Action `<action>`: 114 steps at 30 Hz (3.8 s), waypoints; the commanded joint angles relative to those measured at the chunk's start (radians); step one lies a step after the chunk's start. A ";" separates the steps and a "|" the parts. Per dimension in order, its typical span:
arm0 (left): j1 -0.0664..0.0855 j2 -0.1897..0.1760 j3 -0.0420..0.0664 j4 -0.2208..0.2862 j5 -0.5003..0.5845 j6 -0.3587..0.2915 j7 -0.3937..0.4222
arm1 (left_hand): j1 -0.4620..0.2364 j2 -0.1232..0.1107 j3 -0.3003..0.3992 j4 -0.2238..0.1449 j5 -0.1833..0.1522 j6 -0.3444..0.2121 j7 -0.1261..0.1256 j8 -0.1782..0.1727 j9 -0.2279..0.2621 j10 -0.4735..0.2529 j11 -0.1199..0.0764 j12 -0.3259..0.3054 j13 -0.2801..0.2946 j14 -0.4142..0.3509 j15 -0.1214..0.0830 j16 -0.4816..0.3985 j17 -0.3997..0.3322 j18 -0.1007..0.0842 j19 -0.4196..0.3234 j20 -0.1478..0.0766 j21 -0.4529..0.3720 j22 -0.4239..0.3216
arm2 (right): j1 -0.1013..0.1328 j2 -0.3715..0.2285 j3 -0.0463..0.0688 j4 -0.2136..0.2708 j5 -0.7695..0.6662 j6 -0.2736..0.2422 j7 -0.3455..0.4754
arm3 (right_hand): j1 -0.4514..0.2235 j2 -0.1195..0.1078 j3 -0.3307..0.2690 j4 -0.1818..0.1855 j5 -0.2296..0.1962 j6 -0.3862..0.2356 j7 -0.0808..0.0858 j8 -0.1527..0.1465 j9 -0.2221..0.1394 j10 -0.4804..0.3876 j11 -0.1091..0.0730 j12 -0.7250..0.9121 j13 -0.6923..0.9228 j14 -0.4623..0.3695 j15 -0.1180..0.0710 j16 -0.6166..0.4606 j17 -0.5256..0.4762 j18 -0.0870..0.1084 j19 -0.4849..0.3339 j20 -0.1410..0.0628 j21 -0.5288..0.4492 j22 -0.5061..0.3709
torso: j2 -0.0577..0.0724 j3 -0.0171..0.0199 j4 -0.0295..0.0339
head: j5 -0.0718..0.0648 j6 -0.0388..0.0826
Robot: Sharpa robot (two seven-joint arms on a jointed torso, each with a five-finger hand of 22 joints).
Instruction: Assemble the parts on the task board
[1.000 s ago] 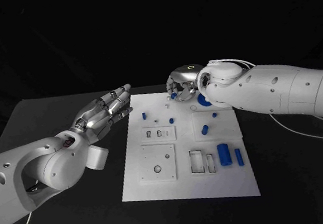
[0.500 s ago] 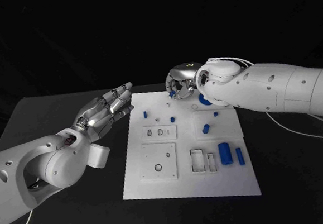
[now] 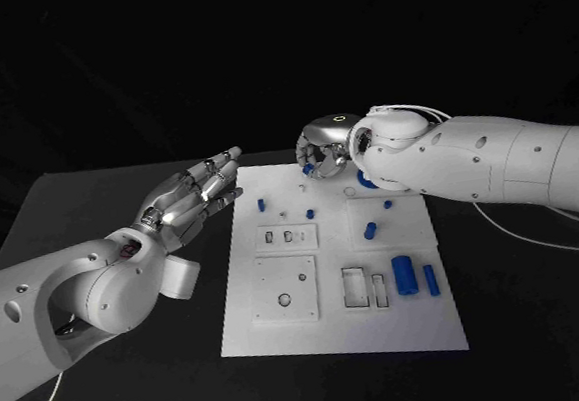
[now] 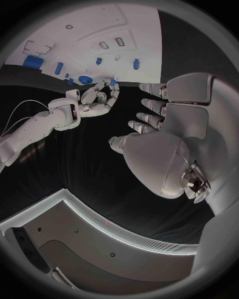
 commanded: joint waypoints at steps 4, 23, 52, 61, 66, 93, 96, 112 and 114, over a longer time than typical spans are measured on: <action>0.001 0.002 0.001 0.002 -0.006 0.009 0.011 | 0.013 0.002 0.006 -0.003 0.006 0.007 0.006 0.006 0.002 0.000 0.005 0.005 0.001 0.000 -0.005 -0.004 -0.001 0.008 -0.003 0.003 0.001 -0.014 | -0.006 0.005 -0.001 -0.008 -0.022 0.044 -0.019 | 0.006 0.009 0.007 -0.001 -0.001 -0.017 -0.001 -0.020 -0.010 -0.016 0.011 -0.019 -0.003 -0.014 0.003 -0.011 -0.013 0.017 -0.018 0.003 -0.013 0.136 | 0.000 0.0001 -0.0016 | 0.000 -0.002; 0.001 0.001 0.001 0.001 -0.006 0.008 0.003 | 0.020 0.004 0.009 -0.004 0.009 0.021 0.016 0.013 0.004 0.002 0.013 0.010 0.002 0.001 -0.003 -0.001 0.000 0.009 -0.002 0.005 0.002 -0.013 | -0.013 0.019 -0.001 -0.022 -0.027 0.037 -0.023 | -0.008 0.007 0.030 0.017 -0.061 -0.092 -0.026 -0.135 -0.096 -0.075 0.032 -0.089 -0.018 -0.037 0.022 -0.025 -0.039 0.022 -0.039 0.019 -0.034 0.126 | -0.001 0.0005 -0.0009 | 0.002 -0.004; -0.002 -0.003 -0.001 -0.013 -0.006 0.009 0.006 | 0.030 0.006 0.014 -0.007 0.014 0.025 0.021 0.017 0.004 0.001 0.019 0.012 0.002 0.003 0.001 0.003 0.001 0.009 0.001 0.006 0.004 -0.012 | 0.010 -0.269 -0.003 0.265 -0.026 -0.199 0.018 | 0.012 0.024 -0.136 0.078 -0.411 -0.206 -0.034 -0.146 -0.323 -0.029 0.035 0.246 0.229 -0.461 0.065 -0.436 -0.526 0.149 -0.593 0.071 -0.659 -0.309 | -0.019 0.0027 -0.0249 | 0.022 0.007; -0.006 0.006 -0.002 -0.025 -0.006 0.019 0.007 | 0.034 0.006 0.016 -0.007 0.016 0.028 0.022 0.019 0.005 0.002 0.022 0.018 0.003 0.005 0.002 0.005 0.002 0.009 0.002 0.007 0.005 -0.012 | -0.009 -0.365 -0.007 0.322 -0.027 -0.200 -0.006 | -0.024 0.043 -0.204 0.143 -0.335 -0.042 -0.003 -0.079 -0.251 0.754 -0.025 0.984 0.953 0.191 0.011 0.186 0.442 -0.002 0.044 0.016 0.010 0.206 | -0.019 0.0043 -0.0265 | 0.017 0.009; -0.008 0.008 -0.002 -0.029 -0.006 0.024 0.007 | 0.035 0.006 0.016 -0.007 0.016 0.029 0.023 0.020 0.005 0.003 0.024 0.020 0.003 0.006 0.004 0.008 0.002 0.009 0.002 0.007 0.005 -0.012 | -0.018 -0.388 -0.008 0.324 -0.035 -0.179 -0.035 | -0.043 0.039 -0.215 0.158 -0.302 -0.045 -0.001 -0.076 -0.228 0.754 -0.026 0.984 0.953 0.191 0.010 0.186 0.442 -0.027 0.128 0.010 0.085 0.259 | -0.019 0.0043 -0.0260 | 0.017 0.010; -0.010 0.004 -0.002 -0.031 -0.006 0.029 0.006 | 0.040 0.006 0.018 -0.007 0.017 0.030 0.025 0.022 0.005 0.005 0.026 0.026 0.004 0.011 0.011 0.015 0.004 0.009 0.006 0.008 0.008 -0.011 | -0.054 -0.352 -0.008 0.255 -0.051 -0.082 -0.078 | -0.057 0.028 -0.197 0.155 -0.234 -0.170 0.022 -0.109 -0.159 0.754 -0.008 0.984 0.953 0.191 0.023 0.186 0.442 -0.030 0.135 0.022 0.091 0.263 | -0.018 0.0030 -0.0249 | 0.014 0.003; -0.010 0.004 -0.002 -0.030 -0.006 0.030 0.005 | 0.040 0.006 0.018 -0.007 0.017 0.030 0.025 0.022 0.005 0.005 0.026 0.026 0.004 0.011 0.011 0.015 0.004 0.009 0.006 0.008 0.008 -0.011 | -0.056 -0.344 -0.008 0.244 -0.047 -0.080 -0.075 | -0.056 0.030 -0.194 0.156 -0.222 -0.156 0.024 -0.103 -0.157 0.754 -0.006 0.984 0.953 0.191 0.024 0.186 0.442 -0.030 0.135 0.023 0.091 0.263 | -0.018 0.0041 -0.0243 | 0.013 0.002; -0.010 0.002 -0.002 -0.030 -0.007 0.031 0.003 | 0.041 0.006 0.018 -0.007 0.017 0.030 0.025 0.022 0.005 0.005 0.026 0.027 0.004 0.012 0.012 0.016 0.004 0.009 0.006 0.008 0.008 -0.011 | -0.058 -0.322 -0.008 0.211 -0.032 -0.081 -0.064 | -0.058 0.038 -0.175 0.162 -0.169 -0.122 0.022 -0.102 -0.163 0.754 -0.006 0.984 0.953 0.191 0.025 0.186 0.442 -0.030 0.135 0.025 0.091 0.263 | -0.018 0.0037 -0.0244 | 0.017 0.000; -0.010 0.002 -0.002 -0.030 -0.007 0.031 0.003 | 0.042 0.005 0.018 -0.007 0.018 0.030 0.025 0.022 0.005 0.006 0.027 0.028 0.004 0.012 0.013 0.016 0.004 0.009 0.007 0.008 0.009 -0.011 | -0.058 -0.320 -0.008 0.209 -0.030 -0.080 -0.063 | -0.061 0.037 -0.175 0.164 -0.174 -0.116 0.022 -0.102 -0.166 0.754 -0.006 0.984 0.953 0.191 0.025 0.186 0.442 -0.030 0.135 0.025 0.091 0.263 | -0.018 0.0037 -0.0252 | 0.018 -0.001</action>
